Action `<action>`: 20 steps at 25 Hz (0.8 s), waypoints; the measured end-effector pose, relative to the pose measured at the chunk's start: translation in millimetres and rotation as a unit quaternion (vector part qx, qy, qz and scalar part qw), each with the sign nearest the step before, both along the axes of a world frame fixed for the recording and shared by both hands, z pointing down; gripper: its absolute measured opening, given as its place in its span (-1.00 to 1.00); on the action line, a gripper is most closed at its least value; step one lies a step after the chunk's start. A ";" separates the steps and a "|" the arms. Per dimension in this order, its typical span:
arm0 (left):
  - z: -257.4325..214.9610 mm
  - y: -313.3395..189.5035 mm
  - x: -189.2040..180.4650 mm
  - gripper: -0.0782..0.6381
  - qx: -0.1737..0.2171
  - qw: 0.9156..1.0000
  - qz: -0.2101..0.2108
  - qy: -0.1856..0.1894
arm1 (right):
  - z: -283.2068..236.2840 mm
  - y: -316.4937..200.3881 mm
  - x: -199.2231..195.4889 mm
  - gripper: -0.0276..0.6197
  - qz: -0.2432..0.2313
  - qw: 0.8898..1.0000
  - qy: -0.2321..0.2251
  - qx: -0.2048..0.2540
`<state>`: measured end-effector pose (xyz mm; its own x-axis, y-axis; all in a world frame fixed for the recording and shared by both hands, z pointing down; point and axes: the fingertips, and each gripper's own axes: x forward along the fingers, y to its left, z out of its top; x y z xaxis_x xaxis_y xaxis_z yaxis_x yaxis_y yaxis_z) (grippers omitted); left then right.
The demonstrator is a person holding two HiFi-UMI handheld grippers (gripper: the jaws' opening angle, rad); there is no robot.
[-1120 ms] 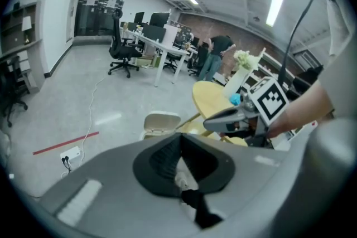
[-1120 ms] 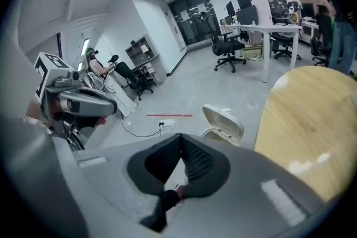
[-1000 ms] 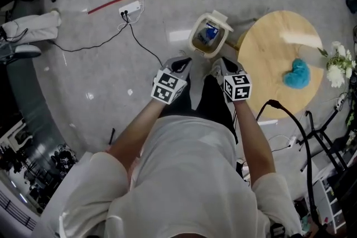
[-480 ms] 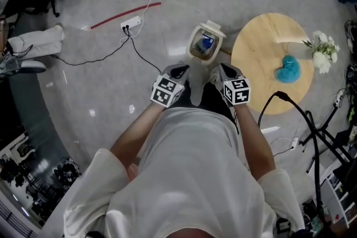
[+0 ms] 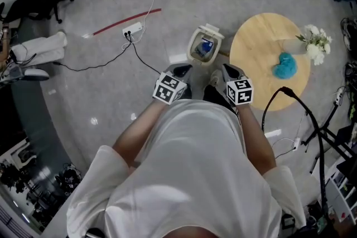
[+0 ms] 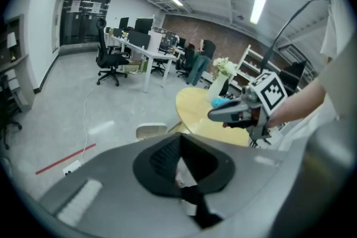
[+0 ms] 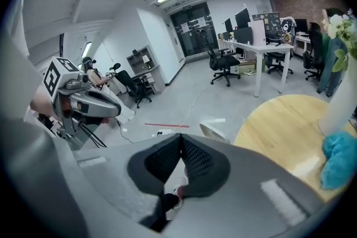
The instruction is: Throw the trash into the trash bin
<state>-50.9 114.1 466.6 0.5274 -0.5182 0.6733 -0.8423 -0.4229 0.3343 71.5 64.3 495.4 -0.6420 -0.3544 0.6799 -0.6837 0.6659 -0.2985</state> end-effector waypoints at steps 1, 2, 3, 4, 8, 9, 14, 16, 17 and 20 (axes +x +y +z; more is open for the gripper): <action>-1.7 0.6 2.0 -0.77 0.002 1.000 0.005 -0.001 | -2.5 -0.1 0.8 -0.91 0.000 1.000 -0.001 0.002; -3.3 1.0 4.3 -0.77 0.006 1.000 0.009 -0.002 | -4.0 0.5 1.8 -0.91 0.000 1.000 -0.001 0.003; -5.0 0.8 6.6 -0.77 0.011 1.000 0.011 -0.001 | -4.7 1.5 2.9 -0.91 0.000 1.000 0.000 0.003; -6.6 0.0 8.5 -0.77 0.015 1.000 0.010 0.002 | -5.0 2.7 3.9 -0.91 0.001 1.000 0.000 0.003; -10.4 -4.0 9.8 -0.77 0.017 1.000 -0.001 0.008 | -6.1 8.5 3.9 -0.91 0.001 1.000 0.002 0.002; -10.7 -4.7 9.8 -0.77 0.018 1.000 -0.002 0.008 | -6.1 10.2 3.4 -0.91 0.001 1.000 0.002 0.001; -10.8 -5.8 9.5 -0.77 0.018 1.000 0.000 0.007 | -7.2 16.6 -0.5 -0.91 -0.004 1.000 0.000 0.001; -10.7 -5.6 9.0 -0.77 0.015 1.000 -0.001 0.007 | -8.6 18.1 -1.0 -0.91 -0.005 1.000 -0.001 0.001; -10.7 -5.2 8.9 -0.77 0.012 1.000 -0.002 0.008 | -9.5 18.4 -0.6 -0.91 -0.004 1.000 -0.001 0.002; -12.3 -7.5 9.8 -0.77 -0.004 1.000 -0.016 0.026 | -11.6 15.1 2.9 -0.91 0.009 1.000 0.002 0.005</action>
<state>-41.1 106.6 454.3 0.5454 -0.5301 0.6493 -0.8365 -0.3931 0.3817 74.4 79.4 483.8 -0.6323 -0.3737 0.6787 -0.6974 0.6561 -0.2884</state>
